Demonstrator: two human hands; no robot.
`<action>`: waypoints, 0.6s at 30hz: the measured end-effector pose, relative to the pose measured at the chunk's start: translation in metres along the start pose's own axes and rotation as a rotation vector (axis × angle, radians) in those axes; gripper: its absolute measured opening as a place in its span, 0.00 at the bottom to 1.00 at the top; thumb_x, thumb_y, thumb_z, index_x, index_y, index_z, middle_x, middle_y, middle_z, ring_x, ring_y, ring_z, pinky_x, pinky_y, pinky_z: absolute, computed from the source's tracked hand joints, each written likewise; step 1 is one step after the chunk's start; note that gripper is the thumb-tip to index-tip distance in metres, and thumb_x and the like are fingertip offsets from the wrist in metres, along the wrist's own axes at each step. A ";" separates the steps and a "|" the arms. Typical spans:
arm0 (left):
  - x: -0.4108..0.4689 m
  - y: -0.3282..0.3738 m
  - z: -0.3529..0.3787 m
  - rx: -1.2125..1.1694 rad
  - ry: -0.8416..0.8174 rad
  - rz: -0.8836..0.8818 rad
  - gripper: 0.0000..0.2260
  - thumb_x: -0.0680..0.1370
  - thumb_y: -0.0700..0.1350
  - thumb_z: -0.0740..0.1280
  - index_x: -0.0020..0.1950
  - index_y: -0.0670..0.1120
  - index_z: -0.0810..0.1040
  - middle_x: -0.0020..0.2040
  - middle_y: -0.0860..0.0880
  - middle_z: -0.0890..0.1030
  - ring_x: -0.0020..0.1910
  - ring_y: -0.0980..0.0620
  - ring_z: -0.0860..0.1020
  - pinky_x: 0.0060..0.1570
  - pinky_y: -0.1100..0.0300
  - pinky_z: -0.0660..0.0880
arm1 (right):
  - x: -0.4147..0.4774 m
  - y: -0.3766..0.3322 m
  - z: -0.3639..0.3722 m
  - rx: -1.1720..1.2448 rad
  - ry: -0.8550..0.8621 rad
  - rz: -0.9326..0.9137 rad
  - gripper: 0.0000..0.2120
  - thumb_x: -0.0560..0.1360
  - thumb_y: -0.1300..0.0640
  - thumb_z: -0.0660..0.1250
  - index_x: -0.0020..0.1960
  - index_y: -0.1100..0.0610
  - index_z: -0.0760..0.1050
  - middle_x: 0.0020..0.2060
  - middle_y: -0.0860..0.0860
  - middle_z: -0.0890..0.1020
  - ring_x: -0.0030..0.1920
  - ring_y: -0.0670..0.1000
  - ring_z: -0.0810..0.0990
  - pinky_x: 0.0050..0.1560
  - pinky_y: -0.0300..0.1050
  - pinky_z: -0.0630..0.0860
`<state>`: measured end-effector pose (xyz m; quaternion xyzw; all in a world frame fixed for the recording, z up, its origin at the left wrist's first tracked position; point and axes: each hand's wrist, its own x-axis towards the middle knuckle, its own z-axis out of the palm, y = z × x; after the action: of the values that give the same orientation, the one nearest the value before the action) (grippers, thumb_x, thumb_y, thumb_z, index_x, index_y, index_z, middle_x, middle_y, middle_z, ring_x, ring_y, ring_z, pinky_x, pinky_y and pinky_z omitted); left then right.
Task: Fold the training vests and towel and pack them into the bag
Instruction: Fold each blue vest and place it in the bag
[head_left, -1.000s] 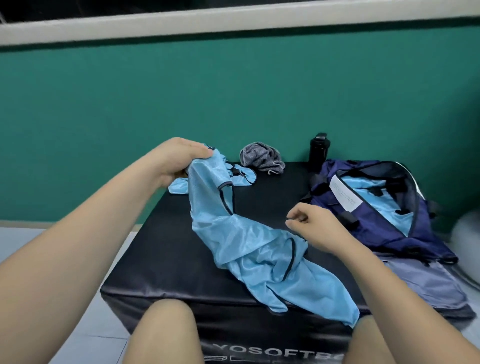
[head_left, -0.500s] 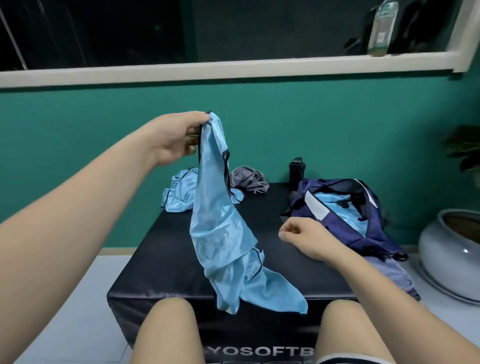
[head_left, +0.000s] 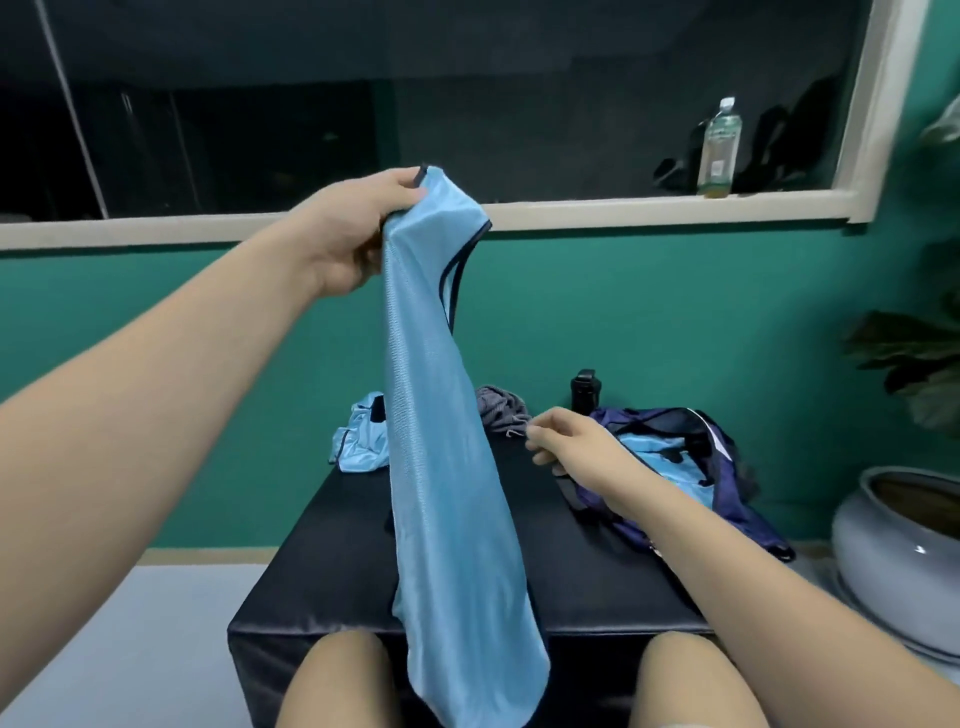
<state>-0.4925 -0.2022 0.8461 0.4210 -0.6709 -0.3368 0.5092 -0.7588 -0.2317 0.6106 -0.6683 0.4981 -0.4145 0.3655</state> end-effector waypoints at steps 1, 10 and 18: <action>-0.002 0.003 0.000 -0.001 -0.014 0.007 0.10 0.80 0.48 0.70 0.60 0.54 0.86 0.49 0.52 0.77 0.40 0.55 0.71 0.38 0.58 0.61 | -0.001 -0.006 0.000 0.024 -0.005 -0.021 0.07 0.84 0.49 0.67 0.58 0.48 0.81 0.52 0.44 0.87 0.53 0.47 0.87 0.57 0.48 0.81; -0.017 0.004 0.010 0.005 -0.169 0.016 0.13 0.85 0.45 0.67 0.69 0.51 0.81 0.60 0.52 0.85 0.55 0.52 0.79 0.53 0.55 0.73 | 0.004 -0.090 0.003 0.190 0.022 -0.289 0.21 0.77 0.40 0.74 0.68 0.38 0.77 0.59 0.42 0.85 0.59 0.45 0.85 0.62 0.48 0.79; -0.035 -0.019 0.013 -0.065 -0.103 -0.080 0.16 0.85 0.45 0.67 0.71 0.56 0.81 0.53 0.53 0.85 0.39 0.58 0.80 0.32 0.66 0.74 | 0.017 -0.153 -0.016 0.571 -0.103 -0.250 0.10 0.84 0.54 0.63 0.55 0.55 0.83 0.44 0.52 0.85 0.41 0.52 0.82 0.47 0.46 0.76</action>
<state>-0.4960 -0.1779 0.8123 0.4130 -0.6677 -0.3997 0.4732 -0.7155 -0.2133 0.7586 -0.6148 0.2561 -0.5450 0.5094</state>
